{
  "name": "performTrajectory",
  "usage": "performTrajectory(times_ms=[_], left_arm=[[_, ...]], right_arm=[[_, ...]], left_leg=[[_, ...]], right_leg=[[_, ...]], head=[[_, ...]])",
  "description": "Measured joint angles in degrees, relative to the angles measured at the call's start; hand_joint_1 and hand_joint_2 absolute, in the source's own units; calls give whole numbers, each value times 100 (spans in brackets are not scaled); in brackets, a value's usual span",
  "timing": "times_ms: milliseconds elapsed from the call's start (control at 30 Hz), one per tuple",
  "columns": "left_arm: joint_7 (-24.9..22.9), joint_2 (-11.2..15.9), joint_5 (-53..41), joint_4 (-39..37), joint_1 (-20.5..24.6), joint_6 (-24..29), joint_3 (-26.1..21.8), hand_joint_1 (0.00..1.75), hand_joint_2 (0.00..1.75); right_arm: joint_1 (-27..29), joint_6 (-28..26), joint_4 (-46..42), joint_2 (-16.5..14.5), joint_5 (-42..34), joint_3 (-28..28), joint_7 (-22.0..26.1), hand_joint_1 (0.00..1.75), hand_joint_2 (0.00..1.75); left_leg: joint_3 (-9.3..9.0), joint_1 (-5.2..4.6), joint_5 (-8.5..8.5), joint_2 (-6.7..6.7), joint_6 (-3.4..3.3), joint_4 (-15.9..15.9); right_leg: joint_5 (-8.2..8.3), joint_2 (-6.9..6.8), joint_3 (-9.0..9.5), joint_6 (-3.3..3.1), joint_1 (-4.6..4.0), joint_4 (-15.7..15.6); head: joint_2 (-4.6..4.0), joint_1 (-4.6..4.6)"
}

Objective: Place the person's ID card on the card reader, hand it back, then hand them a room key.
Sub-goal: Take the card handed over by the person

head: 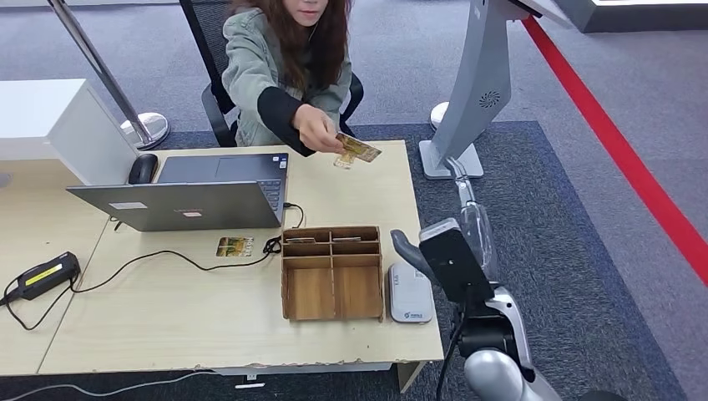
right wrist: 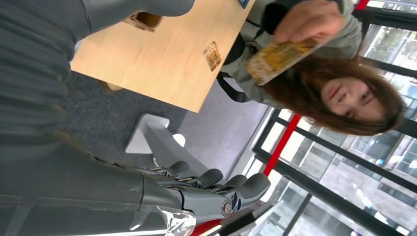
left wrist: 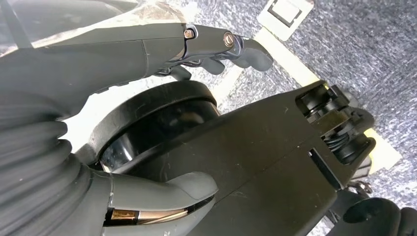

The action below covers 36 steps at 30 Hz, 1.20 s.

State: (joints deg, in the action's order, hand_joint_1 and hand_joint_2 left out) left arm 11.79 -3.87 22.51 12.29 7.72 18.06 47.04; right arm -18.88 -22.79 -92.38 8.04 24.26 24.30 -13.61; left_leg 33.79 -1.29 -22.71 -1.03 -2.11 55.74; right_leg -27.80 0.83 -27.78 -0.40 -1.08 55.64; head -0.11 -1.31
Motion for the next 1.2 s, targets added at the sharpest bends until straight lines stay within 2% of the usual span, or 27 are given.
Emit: performTrajectory(times_ms=[500,933,967,1067,1100,1200], left_arm=[[-14,-207,-279,6,170,87,140,0,175],[-14,-328,-373,6,202,176,167,0,175],[-14,-329,-383,6,203,181,169,0,175],[-14,-332,-401,6,204,185,172,0,175],[-14,-334,-403,6,204,185,173,0,175],[-14,-344,-407,6,204,184,173,0,175]], right_arm=[[-1035,37,1048,-484,-8,632,-140,0,175],[-1357,-2,1954,-892,-120,966,34,0,175],[-1370,-8,1999,-908,-134,982,41,14,175],[-1390,-27,2122,-946,-176,1019,84,144,175],[-1395,-31,2154,-955,-187,1030,99,174,175],[-1414,-31,2238,-978,-222,1066,135,175,175]], left_leg=[[1,0,0,-1,0,0],[1,0,0,-1,0,0],[1,1,0,-1,0,0],[1,1,0,-1,0,0],[1,0,0,-1,0,0],[1,1,0,-1,0,0]], right_leg=[[0,-1,0,0,-1,1],[0,-1,0,0,-1,1],[0,-1,0,0,-1,1],[0,-1,0,0,-1,1],[0,-1,0,0,-1,1],[0,-1,0,0,-1,1]], head=[[0,0],[0,-1],[0,-1],[0,-1],[0,-1],[0,-1]])
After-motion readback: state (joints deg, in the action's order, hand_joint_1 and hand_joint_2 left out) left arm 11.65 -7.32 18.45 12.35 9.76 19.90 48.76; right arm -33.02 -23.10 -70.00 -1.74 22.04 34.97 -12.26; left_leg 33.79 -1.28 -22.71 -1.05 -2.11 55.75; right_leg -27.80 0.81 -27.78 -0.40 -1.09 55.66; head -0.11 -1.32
